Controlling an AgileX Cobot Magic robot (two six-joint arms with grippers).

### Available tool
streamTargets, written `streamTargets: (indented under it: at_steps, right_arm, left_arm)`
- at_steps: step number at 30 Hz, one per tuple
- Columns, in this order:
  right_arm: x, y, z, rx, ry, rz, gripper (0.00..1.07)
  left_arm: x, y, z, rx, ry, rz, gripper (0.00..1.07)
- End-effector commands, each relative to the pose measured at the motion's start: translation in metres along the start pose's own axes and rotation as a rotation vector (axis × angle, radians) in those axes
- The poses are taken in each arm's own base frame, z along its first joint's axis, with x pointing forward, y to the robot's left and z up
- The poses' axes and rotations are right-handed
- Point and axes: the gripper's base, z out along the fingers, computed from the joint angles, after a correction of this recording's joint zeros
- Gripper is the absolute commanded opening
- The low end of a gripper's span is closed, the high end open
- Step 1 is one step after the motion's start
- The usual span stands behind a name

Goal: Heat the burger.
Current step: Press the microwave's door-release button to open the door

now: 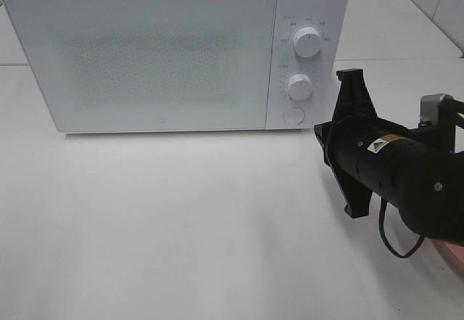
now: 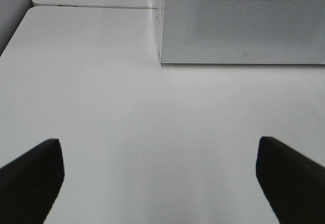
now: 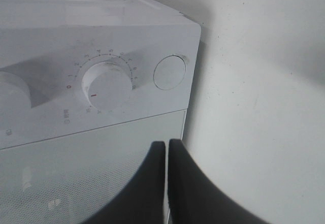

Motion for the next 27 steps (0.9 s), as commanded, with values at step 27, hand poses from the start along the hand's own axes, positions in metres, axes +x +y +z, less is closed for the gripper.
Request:
streamTargets:
  at_steps: [27]
  right_arm:
    - [0.016, -0.015, 0.060, 0.048, -0.046, 0.044, 0.00]
  left_arm:
    - [0.001, 0.000, 0.001, 0.000, 0.005, -0.002, 0.98]
